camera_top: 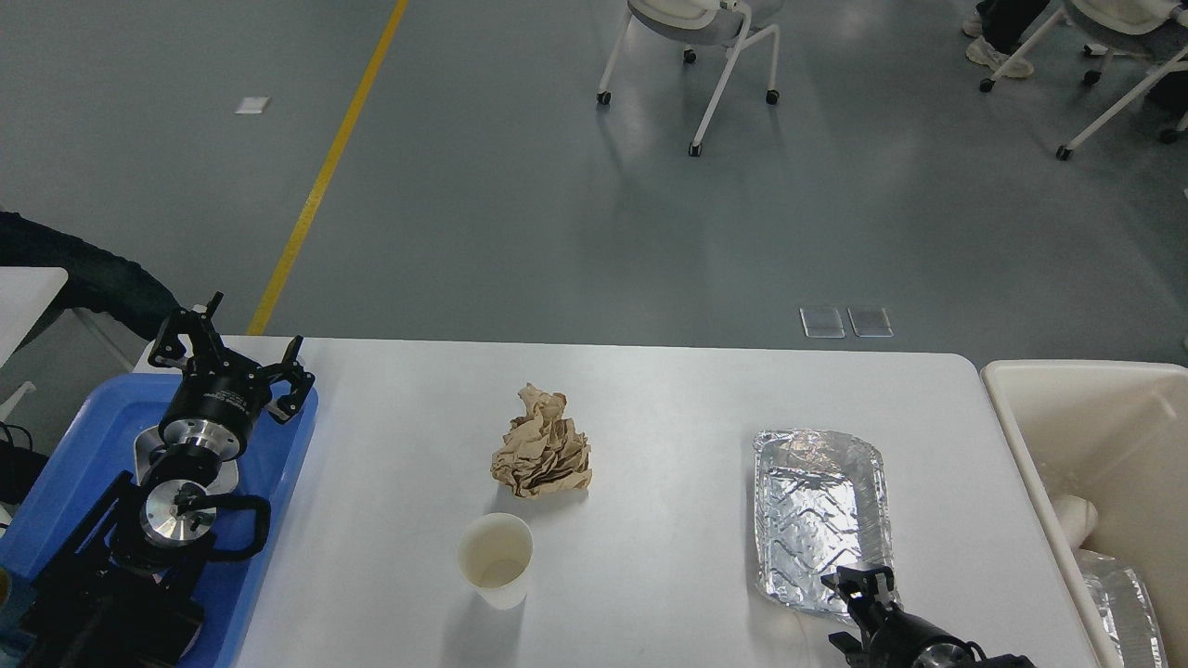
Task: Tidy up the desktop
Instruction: 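Lower the right gripper to the near edge of the foil tray, then grasp the foil tray edge with the right gripper and lift it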
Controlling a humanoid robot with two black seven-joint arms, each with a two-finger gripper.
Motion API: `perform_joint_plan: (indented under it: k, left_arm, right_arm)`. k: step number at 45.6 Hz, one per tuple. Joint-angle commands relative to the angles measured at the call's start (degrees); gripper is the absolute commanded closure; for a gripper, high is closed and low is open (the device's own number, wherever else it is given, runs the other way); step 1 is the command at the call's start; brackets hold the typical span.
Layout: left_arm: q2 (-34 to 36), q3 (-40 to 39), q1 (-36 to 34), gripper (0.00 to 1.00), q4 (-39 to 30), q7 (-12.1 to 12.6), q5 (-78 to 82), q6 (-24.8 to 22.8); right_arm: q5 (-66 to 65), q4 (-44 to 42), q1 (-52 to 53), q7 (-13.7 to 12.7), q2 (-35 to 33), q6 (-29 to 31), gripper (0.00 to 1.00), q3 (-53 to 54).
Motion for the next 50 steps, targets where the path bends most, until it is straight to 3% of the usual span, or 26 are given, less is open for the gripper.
perform_joint_plan:
  k: [1, 8, 12, 21, 26, 33, 41, 50]
  left_arm:
    - [0.1, 0.0, 0.1, 0.03, -0.1, 0.0, 0.0, 0.0]
    - [0.2, 0.0, 0.1, 0.03, -0.1, 0.0, 0.0, 0.0]
    - [0.3, 0.0, 0.1, 0.03, -0.1, 0.0, 0.0, -0.1]
    - [0.4, 0.0, 0.1, 0.03, -0.1, 0.0, 0.0, -0.1]
    - [0.5, 0.0, 0.1, 0.03, -0.1, 0.0, 0.0, -0.1]
    - [0.8, 0.0, 0.1, 0.03, -0.1, 0.0, 0.0, -0.1]
    - [1.0, -0.1, 0.1, 0.03, -0.1, 0.0, 0.0, -0.1]
    - [0.7, -0.1, 0.1, 0.03, -0.3, 0.1, 0.0, -0.1]
  right_arm:
    - [0.0, -0.1, 0.0, 0.0, 0.0, 0.1, 0.81, 0.0]
    - [0.7, -1.3, 0.0, 0.0, 1.4, 0.1, 0.83, -0.3]
    - [0.2, -1.3, -0.1, 0.2, 1.8, 0.4, 1.00, -0.4]
    - [-0.3, -0.9, 1.1, 0.4, 1.6, 1.6, 1.00, -2.1]
    - [-0.4, 0.0, 1.9, 0.4, 0.7, 5.2, 1.00, -2.2]
    - [-0.5, 2.8, 4.8, 0.4, -5.4, 10.0, 1.00, -2.3]
    - [-0.5, 6.1, 9.9, 0.3, -16.9, 23.2, 1.00, -2.7]
    - [-1.0, 6.2, 15.6, -0.1, -28.5, 42.8, 1.00, -2.6]
